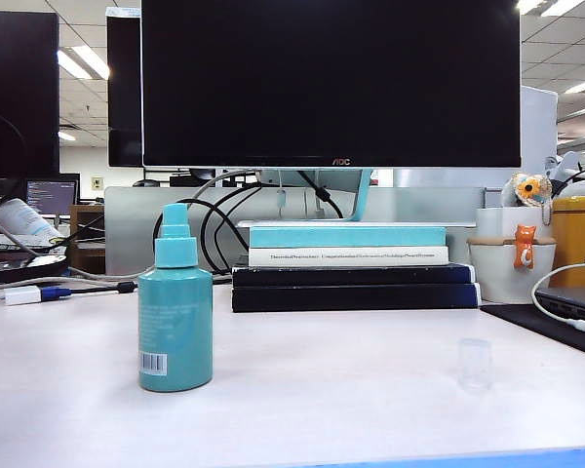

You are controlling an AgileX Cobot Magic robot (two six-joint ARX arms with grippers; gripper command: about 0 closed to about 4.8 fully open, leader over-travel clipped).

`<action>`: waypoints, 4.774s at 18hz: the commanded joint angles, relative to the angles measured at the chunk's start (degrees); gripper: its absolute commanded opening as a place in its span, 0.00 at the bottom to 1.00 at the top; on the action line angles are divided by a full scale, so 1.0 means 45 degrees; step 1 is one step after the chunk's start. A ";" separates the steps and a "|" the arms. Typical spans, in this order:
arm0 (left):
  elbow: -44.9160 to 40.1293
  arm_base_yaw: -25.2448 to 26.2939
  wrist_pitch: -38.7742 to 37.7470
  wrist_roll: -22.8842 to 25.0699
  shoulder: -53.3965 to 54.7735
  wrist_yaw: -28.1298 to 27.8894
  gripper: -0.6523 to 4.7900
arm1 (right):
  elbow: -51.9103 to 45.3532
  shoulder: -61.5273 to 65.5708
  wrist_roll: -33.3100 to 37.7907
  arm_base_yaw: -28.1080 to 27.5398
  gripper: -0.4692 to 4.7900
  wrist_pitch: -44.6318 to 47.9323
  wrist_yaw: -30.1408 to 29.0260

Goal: Pick up the sprayer with the left hand, pick up its lid with the right hand then put the lid on the sprayer.

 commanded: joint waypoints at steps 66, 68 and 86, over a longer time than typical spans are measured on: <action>0.3706 -0.3444 1.0690 0.4133 2.0599 1.1327 0.55 | 0.6562 1.4392 -0.2574 0.0457 0.62 -0.1899 -0.8029; 0.3706 -0.3444 1.0690 0.4133 2.0599 1.1327 0.55 | 0.6562 1.4392 -0.2569 0.0874 0.62 -0.1953 -0.7810; 0.3798 -0.3444 1.0690 0.4129 2.0672 1.1336 0.55 | 0.6557 1.5091 -0.2875 0.1579 0.62 -0.1574 -0.6091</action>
